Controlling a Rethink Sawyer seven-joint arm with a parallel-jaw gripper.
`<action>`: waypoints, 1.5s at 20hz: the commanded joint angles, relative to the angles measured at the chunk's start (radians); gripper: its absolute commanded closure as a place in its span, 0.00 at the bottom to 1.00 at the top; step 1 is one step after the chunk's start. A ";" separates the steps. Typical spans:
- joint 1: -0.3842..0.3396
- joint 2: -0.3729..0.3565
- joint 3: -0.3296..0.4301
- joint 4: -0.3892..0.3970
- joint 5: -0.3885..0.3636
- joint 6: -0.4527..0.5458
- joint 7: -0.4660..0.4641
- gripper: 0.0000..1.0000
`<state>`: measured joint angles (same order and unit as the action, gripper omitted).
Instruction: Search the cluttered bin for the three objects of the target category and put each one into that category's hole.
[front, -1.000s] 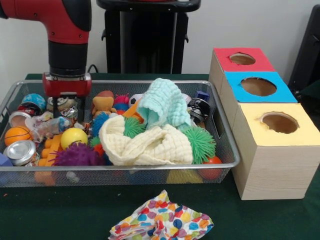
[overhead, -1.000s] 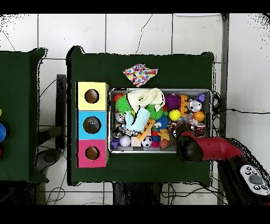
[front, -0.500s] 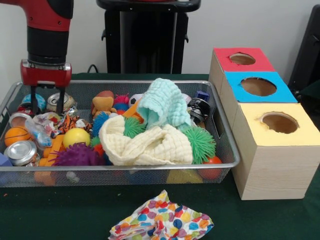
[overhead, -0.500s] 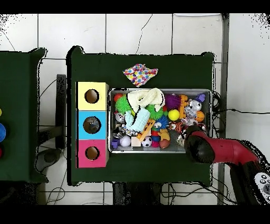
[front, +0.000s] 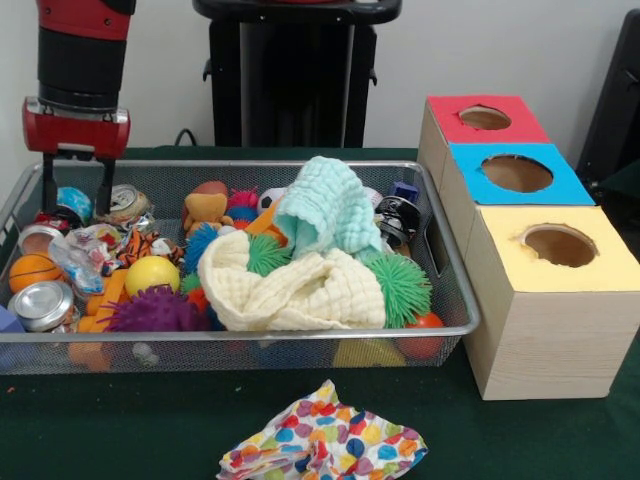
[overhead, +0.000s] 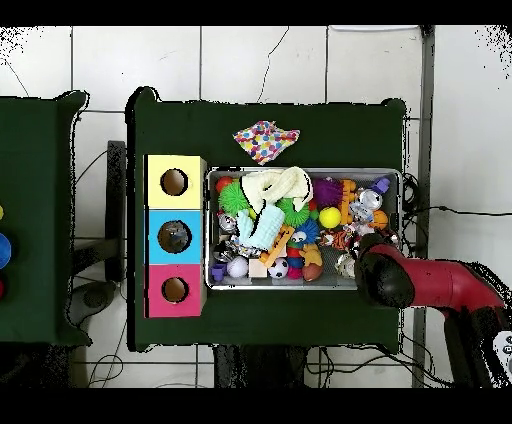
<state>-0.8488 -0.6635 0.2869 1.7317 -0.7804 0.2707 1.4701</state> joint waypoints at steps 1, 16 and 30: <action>0.003 0.040 0.077 -0.029 -0.009 0.080 -0.053 0.00; 0.085 0.051 0.067 -0.105 -0.086 0.181 -0.199 0.00; 0.009 -0.071 0.146 -0.023 0.002 0.329 -0.213 0.00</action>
<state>-0.7680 -0.6897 0.3290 1.6866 -0.8195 0.5190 1.4691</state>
